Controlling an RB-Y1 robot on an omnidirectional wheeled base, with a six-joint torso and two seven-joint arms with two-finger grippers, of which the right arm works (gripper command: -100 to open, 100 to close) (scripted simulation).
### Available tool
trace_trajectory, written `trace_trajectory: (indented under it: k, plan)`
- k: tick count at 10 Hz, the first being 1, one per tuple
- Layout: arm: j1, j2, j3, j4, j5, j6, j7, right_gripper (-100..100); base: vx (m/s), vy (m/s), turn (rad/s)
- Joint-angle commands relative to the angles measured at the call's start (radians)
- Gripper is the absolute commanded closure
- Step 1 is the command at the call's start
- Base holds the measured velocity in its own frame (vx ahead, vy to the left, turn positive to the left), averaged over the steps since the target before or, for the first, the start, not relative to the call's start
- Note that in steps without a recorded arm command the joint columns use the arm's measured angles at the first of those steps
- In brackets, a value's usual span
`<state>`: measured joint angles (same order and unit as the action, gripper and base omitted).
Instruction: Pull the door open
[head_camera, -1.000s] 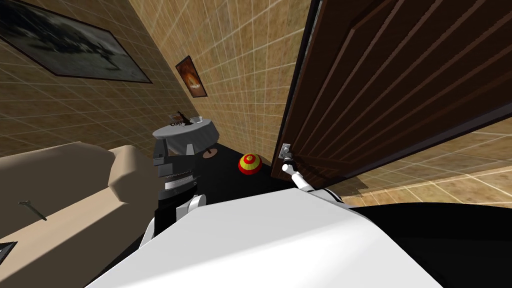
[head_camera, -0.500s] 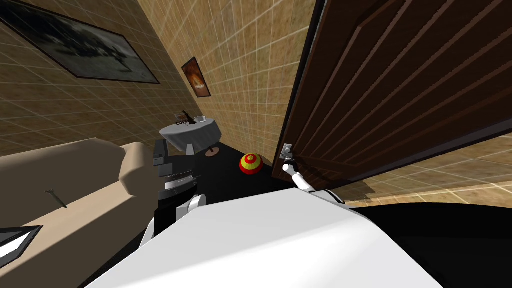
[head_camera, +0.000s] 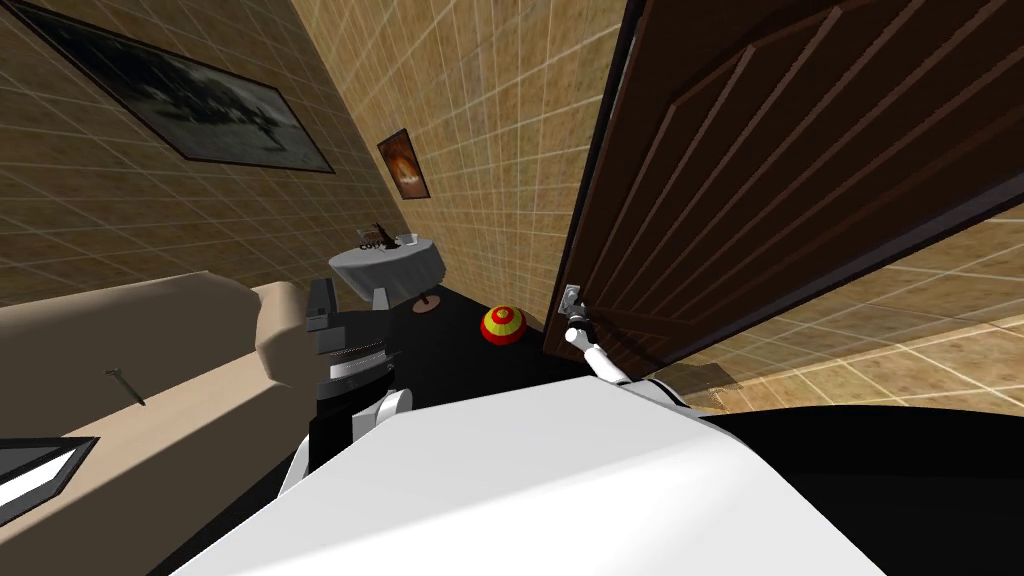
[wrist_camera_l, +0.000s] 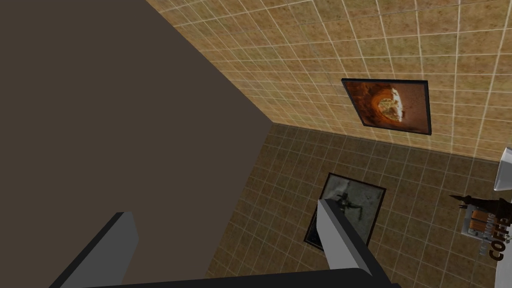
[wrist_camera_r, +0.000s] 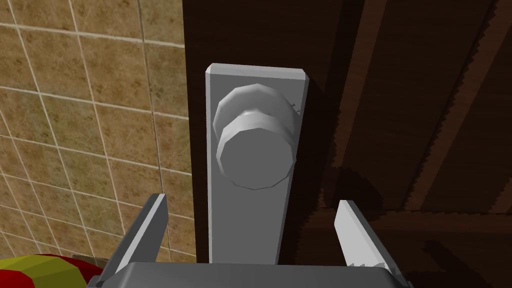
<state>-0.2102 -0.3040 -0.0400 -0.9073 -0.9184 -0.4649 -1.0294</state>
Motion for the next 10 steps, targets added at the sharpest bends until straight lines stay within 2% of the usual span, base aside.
trace_trajectory:
  k: [1,4,10]
  plan:
    - [0.004,0.0,-0.004,-0.022,-0.003,0.004,0.007,-100,-0.203,0.112,-0.038]
    - [0.005,-0.002,-0.002,-0.029,-0.004,0.0,0.005,-100,-0.156,0.091,-0.026]
    - [-0.085,-0.007,0.012,0.105,0.066,-0.035,-0.083,-100,0.083,-0.035,-0.025]
